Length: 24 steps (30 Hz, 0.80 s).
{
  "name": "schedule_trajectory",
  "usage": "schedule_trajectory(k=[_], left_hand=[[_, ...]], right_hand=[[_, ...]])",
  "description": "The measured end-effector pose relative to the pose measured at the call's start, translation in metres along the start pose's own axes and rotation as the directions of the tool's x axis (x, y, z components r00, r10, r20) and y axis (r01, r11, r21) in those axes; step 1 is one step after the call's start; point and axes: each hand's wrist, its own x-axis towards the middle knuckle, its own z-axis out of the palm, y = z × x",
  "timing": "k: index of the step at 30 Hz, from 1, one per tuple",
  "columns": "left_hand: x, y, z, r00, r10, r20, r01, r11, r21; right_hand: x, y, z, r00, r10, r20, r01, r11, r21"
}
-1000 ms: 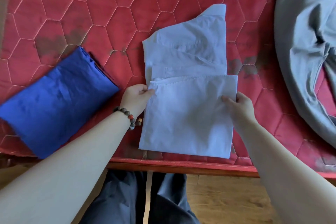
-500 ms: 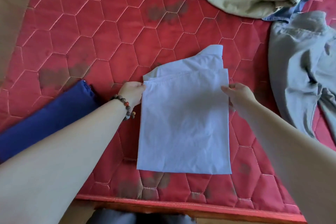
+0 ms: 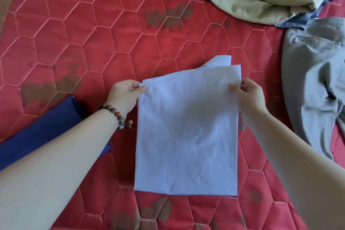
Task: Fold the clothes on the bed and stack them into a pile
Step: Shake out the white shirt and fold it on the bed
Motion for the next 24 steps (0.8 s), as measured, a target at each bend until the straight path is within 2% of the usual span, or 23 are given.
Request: schedule_trajectory(k=[3, 6, 12, 14, 16, 18, 19, 21, 23, 24], left_hand=[[0.015, 0.009, 0.004, 1.0, 0.005, -0.03, -0.005, 1.0, 0.005], [0.028, 0.013, 0.013, 0.997, 0.029, -0.069, -0.02, 0.99, 0.137], [0.04, 0.021, 0.021, 0.971, 0.168, -0.173, -0.117, 0.956, 0.269], [0.04, 0.022, 0.022, 0.962, 0.209, -0.174, -0.143, 0.933, 0.33], [0.034, 0.022, 0.024, 0.943, 0.254, -0.217, -0.166, 0.92, 0.356], [0.025, 0.025, 0.028, 0.879, 0.394, -0.269, -0.24, 0.852, 0.465], [0.018, 0.026, 0.03, 0.835, 0.495, -0.242, -0.307, 0.782, 0.542], [0.001, 0.024, 0.042, 0.748, 0.66, -0.066, -0.479, 0.607, 0.634], [-0.02, 0.012, 0.062, 0.675, 0.713, 0.192, -0.629, 0.419, 0.655], [-0.029, 0.002, 0.072, 0.657, 0.687, 0.309, -0.671, 0.347, 0.655]], right_hand=[[0.015, -0.016, 0.005, 1.0, -0.028, -0.001, 0.028, 1.0, -0.01], [0.03, -0.02, 0.009, 1.0, 0.027, -0.003, -0.027, 0.996, -0.088], [0.051, -0.023, 0.009, 0.999, 0.022, -0.042, -0.025, 0.997, -0.067], [0.054, -0.024, 0.012, 0.999, 0.002, -0.032, -0.007, 0.986, -0.168], [0.053, -0.024, 0.018, 0.996, -0.061, -0.062, 0.036, 0.937, -0.346], [0.041, -0.024, 0.025, 0.971, -0.207, -0.119, 0.117, 0.847, -0.518], [0.032, -0.024, 0.03, 0.934, -0.339, -0.115, 0.208, 0.775, -0.597], [0.012, -0.022, 0.047, 0.797, -0.601, 0.051, 0.472, 0.569, -0.673], [-0.008, -0.013, 0.072, 0.621, -0.719, 0.313, 0.711, 0.349, -0.61], [-0.017, -0.006, 0.084, 0.542, -0.726, 0.423, 0.788, 0.263, -0.557]])
